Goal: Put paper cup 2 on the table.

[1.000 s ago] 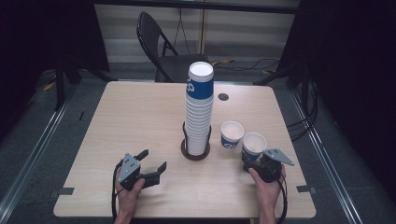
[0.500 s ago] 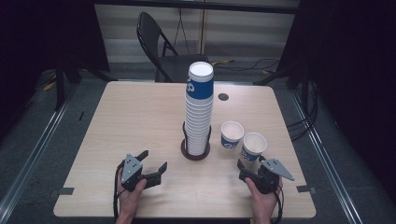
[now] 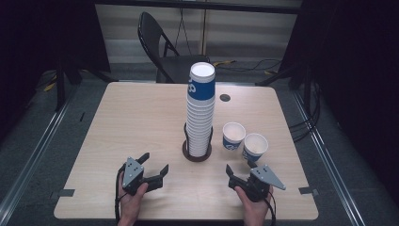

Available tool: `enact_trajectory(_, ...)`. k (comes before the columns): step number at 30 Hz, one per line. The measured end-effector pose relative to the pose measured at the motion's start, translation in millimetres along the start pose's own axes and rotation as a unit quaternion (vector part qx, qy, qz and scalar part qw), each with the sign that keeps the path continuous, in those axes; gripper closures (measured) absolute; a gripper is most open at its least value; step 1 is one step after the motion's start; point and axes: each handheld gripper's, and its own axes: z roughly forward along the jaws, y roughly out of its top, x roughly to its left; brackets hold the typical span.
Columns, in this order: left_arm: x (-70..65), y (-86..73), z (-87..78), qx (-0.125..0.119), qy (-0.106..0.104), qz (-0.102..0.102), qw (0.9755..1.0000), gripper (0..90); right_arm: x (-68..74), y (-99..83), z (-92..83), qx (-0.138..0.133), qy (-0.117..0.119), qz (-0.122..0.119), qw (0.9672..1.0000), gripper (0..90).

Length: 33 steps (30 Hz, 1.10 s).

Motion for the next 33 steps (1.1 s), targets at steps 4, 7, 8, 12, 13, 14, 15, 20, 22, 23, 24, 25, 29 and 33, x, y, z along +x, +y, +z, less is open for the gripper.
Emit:
enact_trajectory(4,-1.4,-0.5,-1.7,-0.003,0.003,0.000,1.0000,16.0,12.2,3.7,1.4,-0.018,0.021,-0.003,0.9996,16.6)
enact_trajectory(7,-1.9,-0.8,-2.3,-0.004,0.002,-0.002,1.0000,16.0,22.7,5.8,4.8,-0.023,0.037,-0.011,0.9990,16.6)
enact_trajectory(8,-2.0,-1.0,-2.7,-0.005,0.001,-0.001,1.0000,16.0,24.9,6.1,5.8,-0.022,0.042,-0.014,0.9988,16.6)
enact_trajectory(12,-3.3,-1.4,-4.3,-0.007,0.005,-0.001,1.0000,16.0,35.6,6.6,11.4,-0.024,0.062,-0.018,0.9976,16.6)
enact_trajectory(13,-3.2,-1.3,-3.8,-0.004,0.007,-0.004,1.0000,16.0,37.7,6.3,13.0,-0.026,0.065,-0.020,0.9973,16.6)
enact_trajectory(14,-2.6,-0.8,-2.7,0.001,0.010,-0.007,0.9999,16.0,39.8,6.0,14.5,-0.027,0.069,-0.022,0.9970,16.6)
enact_trajectory(15,-2.6,-0.7,-2.4,0.002,0.011,-0.009,0.9999,16.0,42.1,5.6,16.9,-0.027,0.075,-0.022,0.9966,16.6)
enact_trajectory(20,-4.7,-2.5,-6.6,-0.018,0.017,0.003,0.9997,16.0,52.6,1.3,26.9,-0.028,0.093,-0.031,0.9948,16.5)
enact_trajectory(22,-5.4,-3.5,-8.1,-0.028,0.019,0.001,0.9994,16.0,54.9,-0.2,29.2,-0.031,0.095,-0.032,0.9945,15.9)
enact_trajectory(23,-4.6,-3.6,-8.8,-0.030,0.019,-0.001,0.9994,16.0,55.9,-1.0,29.9,-0.034,0.095,-0.033,0.9943,15.9)
enact_trajectory(24,-3.8,-3.9,-9.1,-0.032,0.018,-0.007,0.9993,16.0,56.8,-1.9,30.4,-0.034,0.092,-0.034,0.9946,15.9)
enact_trajectory(25,-2.7,-3.9,-9.3,-0.034,0.016,-0.008,0.9993,16.0,56.9,-3.0,31.0,-0.031,0.091,-0.035,0.9947,15.9)
enact_trajectory(29,-3.1,-3.9,-9.4,-0.034,0.017,-0.007,0.9993,16.0,55.3,-8.8,34.8,-0.011,0.081,-0.035,0.9960,15.7)
enact_trajectory(33,-3.2,-4.0,-9.3,-0.034,0.017,-0.007,0.9992,16.0,54.5,-8.8,34.4,-0.010,0.080,-0.035,0.9962,14.6)
